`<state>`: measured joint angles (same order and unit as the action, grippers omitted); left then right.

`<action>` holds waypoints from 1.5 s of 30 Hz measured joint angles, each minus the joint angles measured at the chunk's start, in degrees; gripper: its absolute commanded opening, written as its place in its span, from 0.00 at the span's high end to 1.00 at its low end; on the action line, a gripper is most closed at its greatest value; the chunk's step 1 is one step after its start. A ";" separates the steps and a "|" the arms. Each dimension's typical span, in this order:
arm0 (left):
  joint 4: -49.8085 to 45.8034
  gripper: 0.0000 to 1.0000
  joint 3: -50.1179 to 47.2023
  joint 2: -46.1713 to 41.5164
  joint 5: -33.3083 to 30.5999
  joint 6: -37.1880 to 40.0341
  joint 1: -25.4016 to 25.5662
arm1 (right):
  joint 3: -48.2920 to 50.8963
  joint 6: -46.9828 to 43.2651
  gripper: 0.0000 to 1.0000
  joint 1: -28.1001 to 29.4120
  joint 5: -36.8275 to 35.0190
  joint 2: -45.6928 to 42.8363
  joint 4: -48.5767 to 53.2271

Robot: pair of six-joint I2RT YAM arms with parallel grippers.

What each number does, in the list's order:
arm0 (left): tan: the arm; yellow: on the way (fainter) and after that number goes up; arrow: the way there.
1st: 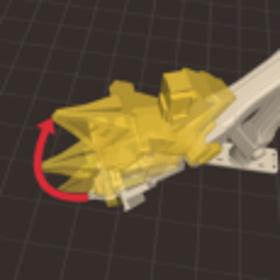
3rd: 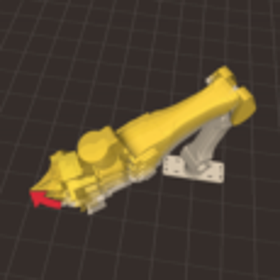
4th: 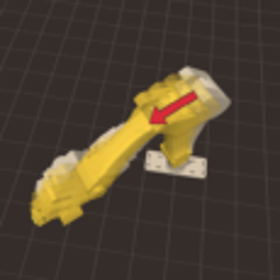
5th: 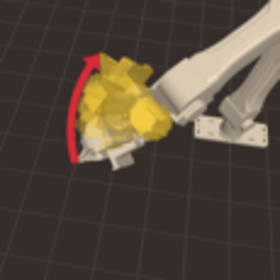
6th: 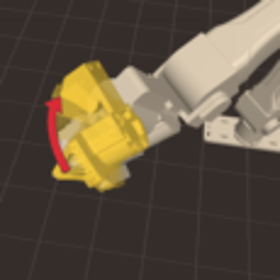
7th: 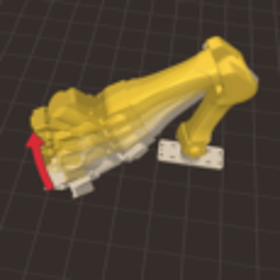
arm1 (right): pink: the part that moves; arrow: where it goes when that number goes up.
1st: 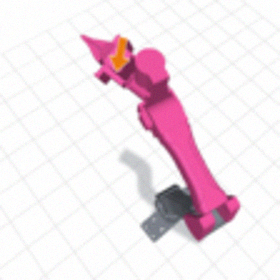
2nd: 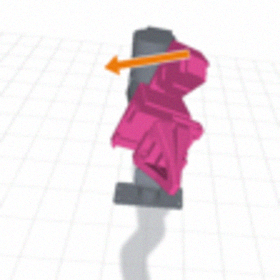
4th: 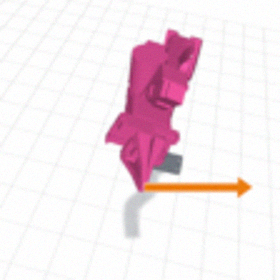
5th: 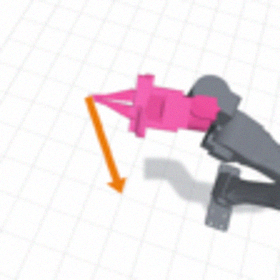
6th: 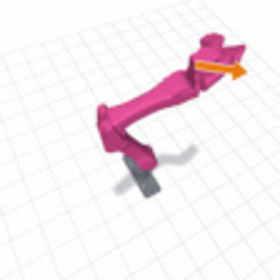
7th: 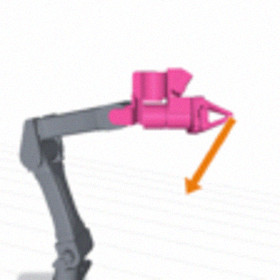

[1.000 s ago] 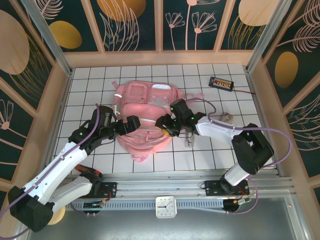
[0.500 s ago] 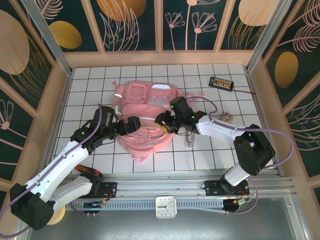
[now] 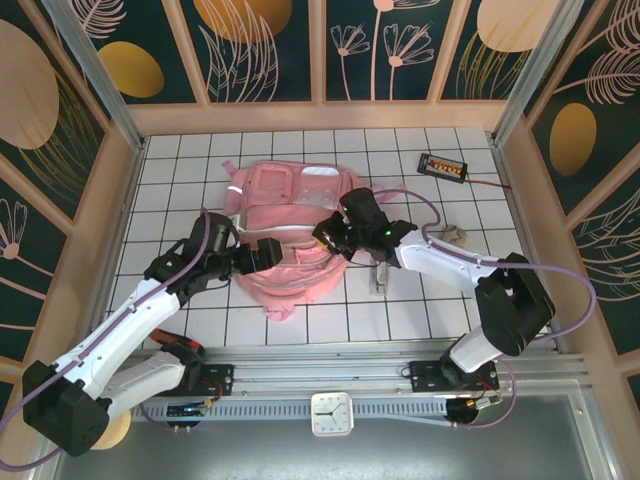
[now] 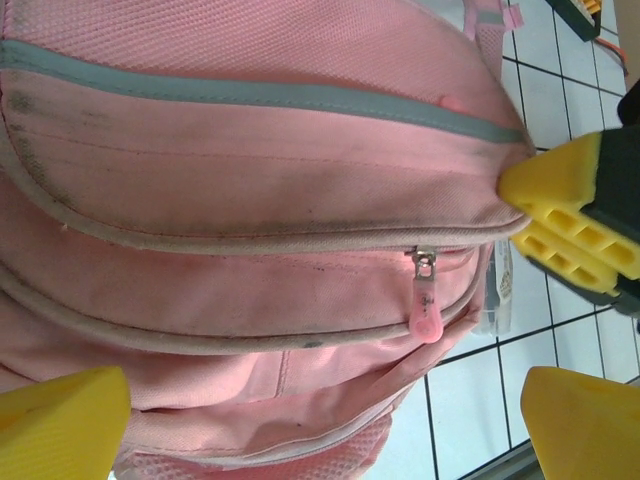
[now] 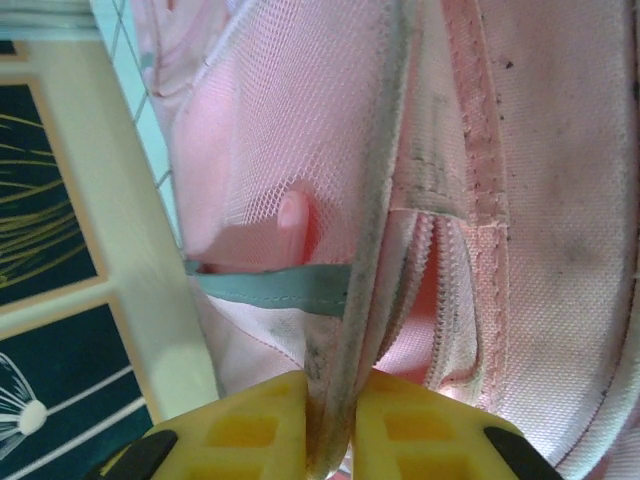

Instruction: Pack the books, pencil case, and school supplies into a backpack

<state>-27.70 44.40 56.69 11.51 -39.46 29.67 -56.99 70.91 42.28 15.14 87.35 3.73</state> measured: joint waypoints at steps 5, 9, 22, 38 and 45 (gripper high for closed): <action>-0.02 0.01 0.00 0.02 -0.22 1.64 1.88 | 0.07 2.16 1.00 0.37 -2.95 -0.20 -2.03; 0.04 0.03 0.00 1.07 -0.46 1.84 4.37 | 0.07 3.21 1.00 0.70 -4.20 -0.20 -2.71; -2.08 0.22 12.72 14.45 -3.26 -1.14 9.35 | -1.25 4.48 1.00 1.01 -4.81 -0.22 -3.13; -3.87 0.41 14.34 19.98 -4.46 -2.16 9.35 | -1.70 4.48 1.00 1.22 -4.81 -0.22 -3.10; -1.88 0.63 14.97 23.85 -4.42 -2.69 9.77 | -1.70 4.48 1.00 1.33 -4.83 -0.22 -3.06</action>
<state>-29.58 59.37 80.53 7.09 -42.15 39.44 -58.70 75.40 43.62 10.31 87.13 0.67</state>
